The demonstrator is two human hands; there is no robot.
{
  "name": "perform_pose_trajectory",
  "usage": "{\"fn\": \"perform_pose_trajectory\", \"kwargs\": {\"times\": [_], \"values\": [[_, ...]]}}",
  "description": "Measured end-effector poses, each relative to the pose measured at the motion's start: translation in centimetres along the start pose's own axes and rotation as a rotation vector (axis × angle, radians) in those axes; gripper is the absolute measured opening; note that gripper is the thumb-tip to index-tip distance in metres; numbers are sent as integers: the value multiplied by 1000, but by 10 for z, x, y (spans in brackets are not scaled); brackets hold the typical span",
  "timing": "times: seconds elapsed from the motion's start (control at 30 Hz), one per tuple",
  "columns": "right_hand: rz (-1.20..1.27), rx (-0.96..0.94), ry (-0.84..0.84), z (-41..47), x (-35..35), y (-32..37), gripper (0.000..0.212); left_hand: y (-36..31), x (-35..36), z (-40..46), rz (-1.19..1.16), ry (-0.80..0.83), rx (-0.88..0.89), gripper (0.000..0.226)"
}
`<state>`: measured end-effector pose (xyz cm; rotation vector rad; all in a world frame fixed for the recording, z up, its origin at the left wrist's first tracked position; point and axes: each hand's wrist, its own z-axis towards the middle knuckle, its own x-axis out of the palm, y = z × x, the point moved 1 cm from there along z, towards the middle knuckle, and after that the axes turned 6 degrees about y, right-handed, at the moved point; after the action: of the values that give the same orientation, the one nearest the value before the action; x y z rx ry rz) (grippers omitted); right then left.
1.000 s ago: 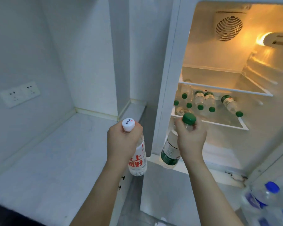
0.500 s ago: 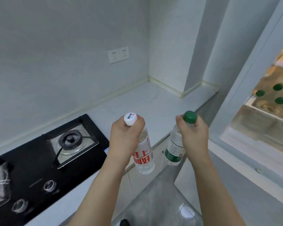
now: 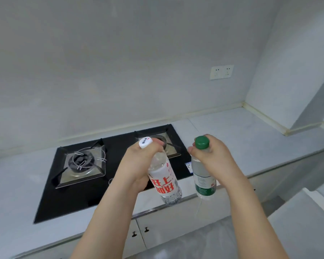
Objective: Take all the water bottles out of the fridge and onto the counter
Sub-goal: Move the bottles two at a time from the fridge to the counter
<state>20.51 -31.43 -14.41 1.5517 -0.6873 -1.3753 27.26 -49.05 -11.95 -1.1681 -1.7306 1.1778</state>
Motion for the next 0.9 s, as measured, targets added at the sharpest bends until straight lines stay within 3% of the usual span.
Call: {"fn": "perform_pose_trajectory", "kwargs": {"times": [0.17,0.47,0.9], "values": [[-78,-54,155,-9,92,57,15,-4,-99,-34,-29,16,-30,12],[-89,-121,270,-31,271,143,20,9,-300,-87,-116,-212,77,13],[113,-194,386,0,425,202,20,17,-453,-83,-321,-675,134,16]]}}
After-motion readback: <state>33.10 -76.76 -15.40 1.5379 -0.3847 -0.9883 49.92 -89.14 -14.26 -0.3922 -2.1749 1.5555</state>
